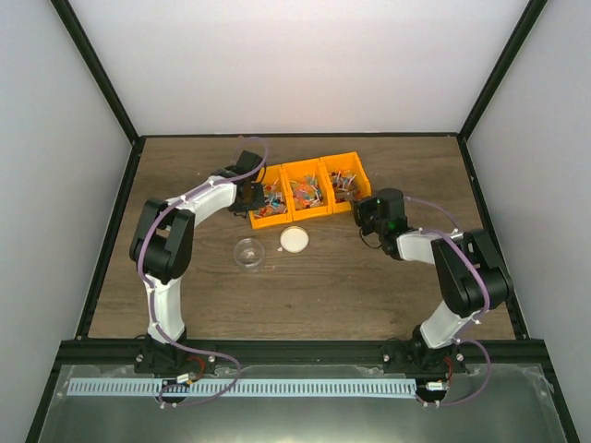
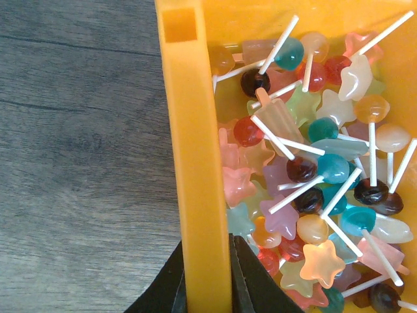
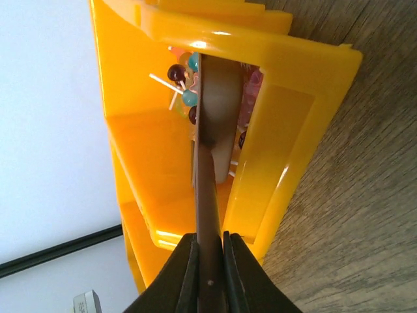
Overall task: Pack the candies
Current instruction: Scoop the fake candies from the storage box.
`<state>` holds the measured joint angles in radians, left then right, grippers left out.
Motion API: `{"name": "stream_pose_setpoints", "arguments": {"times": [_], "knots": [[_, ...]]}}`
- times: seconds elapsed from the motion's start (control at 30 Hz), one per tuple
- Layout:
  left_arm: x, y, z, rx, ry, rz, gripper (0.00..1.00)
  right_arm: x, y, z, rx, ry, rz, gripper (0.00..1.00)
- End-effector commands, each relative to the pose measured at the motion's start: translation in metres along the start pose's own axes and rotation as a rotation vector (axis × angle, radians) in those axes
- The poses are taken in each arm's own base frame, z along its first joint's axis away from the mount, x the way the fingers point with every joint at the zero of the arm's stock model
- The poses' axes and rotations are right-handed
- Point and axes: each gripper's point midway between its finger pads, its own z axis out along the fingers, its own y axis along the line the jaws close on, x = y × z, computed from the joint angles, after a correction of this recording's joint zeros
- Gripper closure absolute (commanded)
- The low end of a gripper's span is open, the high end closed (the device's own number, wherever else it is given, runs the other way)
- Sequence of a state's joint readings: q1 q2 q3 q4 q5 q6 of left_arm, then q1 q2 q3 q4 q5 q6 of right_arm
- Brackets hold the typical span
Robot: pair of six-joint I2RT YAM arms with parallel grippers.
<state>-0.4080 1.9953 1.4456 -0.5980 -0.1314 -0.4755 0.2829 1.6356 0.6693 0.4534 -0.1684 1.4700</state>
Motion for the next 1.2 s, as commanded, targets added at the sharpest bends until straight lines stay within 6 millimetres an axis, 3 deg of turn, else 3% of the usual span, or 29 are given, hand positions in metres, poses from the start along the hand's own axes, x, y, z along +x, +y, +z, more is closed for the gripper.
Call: {"name": "stream_pose_setpoints", "arguments": {"times": [0.0, 0.2, 0.5, 0.67, 0.93, 1.17], "knots": [[0.031, -0.005, 0.013, 0.027, 0.129, 0.004, 0.96, 0.008, -0.002, -0.006, -0.047, 0.047, -0.032, 0.99], [0.028, -0.003, 0.012, 0.024, 0.123, -0.007, 0.96, 0.013, 0.012, -0.019, -0.126, 0.064, -0.04, 0.99], [0.025, -0.002, 0.012, 0.018, 0.117, -0.009, 0.93, 0.004, 0.014, -0.049, -0.213, 0.024, -0.068, 0.99], [0.022, -0.003, 0.009, 0.023, 0.108, -0.006, 0.89, -0.001, 0.015, -0.055, -0.235, 0.012, -0.072, 0.99], [0.019, -0.005, 0.002, 0.042, 0.106, -0.01, 0.7, -0.008, 0.02, -0.065, -0.256, -0.007, -0.108, 0.99], [0.004, -0.008, -0.014, 0.059, 0.058, -0.008, 0.53, -0.011, 0.022, -0.079, -0.278, -0.021, -0.122, 0.99]]}}
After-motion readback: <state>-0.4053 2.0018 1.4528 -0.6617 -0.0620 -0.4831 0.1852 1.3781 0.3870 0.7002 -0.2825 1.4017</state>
